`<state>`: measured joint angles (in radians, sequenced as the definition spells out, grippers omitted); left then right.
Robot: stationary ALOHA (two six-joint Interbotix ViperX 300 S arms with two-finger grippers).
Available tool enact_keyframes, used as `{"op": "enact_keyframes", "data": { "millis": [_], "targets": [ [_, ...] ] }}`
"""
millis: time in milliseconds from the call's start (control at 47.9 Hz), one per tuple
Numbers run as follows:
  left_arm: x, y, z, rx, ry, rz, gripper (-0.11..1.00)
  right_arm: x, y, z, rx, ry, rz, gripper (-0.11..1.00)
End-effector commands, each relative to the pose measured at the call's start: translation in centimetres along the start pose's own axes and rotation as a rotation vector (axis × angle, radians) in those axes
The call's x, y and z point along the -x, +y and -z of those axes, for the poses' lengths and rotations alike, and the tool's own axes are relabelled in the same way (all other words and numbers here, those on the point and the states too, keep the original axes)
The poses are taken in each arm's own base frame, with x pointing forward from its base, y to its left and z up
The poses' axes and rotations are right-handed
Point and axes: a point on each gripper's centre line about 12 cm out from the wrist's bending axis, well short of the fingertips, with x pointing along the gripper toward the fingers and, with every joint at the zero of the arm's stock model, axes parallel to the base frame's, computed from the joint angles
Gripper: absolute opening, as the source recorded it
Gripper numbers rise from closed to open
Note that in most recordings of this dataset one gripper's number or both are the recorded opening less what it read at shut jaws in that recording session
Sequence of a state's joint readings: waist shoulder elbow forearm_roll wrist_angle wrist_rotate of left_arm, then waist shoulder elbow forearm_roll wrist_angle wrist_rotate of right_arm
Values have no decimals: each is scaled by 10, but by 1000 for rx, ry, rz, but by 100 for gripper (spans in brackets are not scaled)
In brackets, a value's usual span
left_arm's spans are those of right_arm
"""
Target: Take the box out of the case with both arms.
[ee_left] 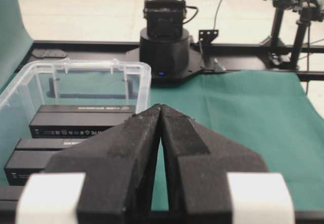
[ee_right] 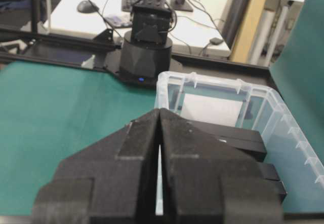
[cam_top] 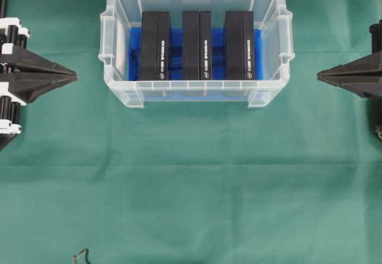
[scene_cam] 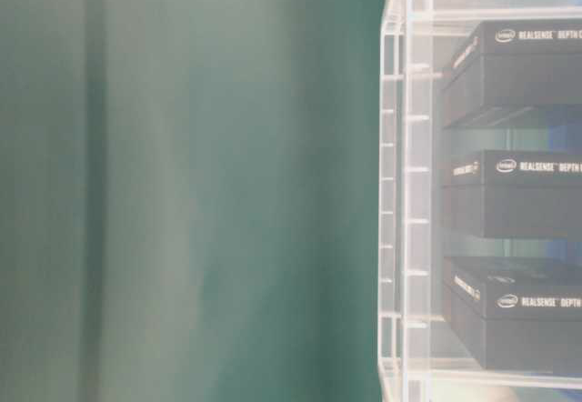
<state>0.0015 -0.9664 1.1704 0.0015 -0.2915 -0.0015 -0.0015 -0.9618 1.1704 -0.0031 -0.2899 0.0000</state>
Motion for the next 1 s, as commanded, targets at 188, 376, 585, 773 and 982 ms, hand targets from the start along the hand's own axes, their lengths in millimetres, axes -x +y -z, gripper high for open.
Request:
{"op": "enact_keyframes", "data": {
  "millis": [188, 376, 585, 773, 982],
  "targets": [
    [-3, 0, -11, -6, 0, 3, 0, -7, -1, -9, -7, 49, 4, 0],
    [-1, 0, -29, -6, -26, 2, 0, -9, -1, -39, -9, 41, 4, 0],
    [-2, 0, -75, -6, -23, 0, 0, -12, -1, -90, -32, 64, 5, 0],
    [-4, 0, -112, -6, 46, -2, 0, -18, -1, -125, -112, 115, 10, 0],
    [-6, 0, -125, -4, 132, -4, 0, -27, -2, -136, -203, 195, 25, 0]
  ]
}}
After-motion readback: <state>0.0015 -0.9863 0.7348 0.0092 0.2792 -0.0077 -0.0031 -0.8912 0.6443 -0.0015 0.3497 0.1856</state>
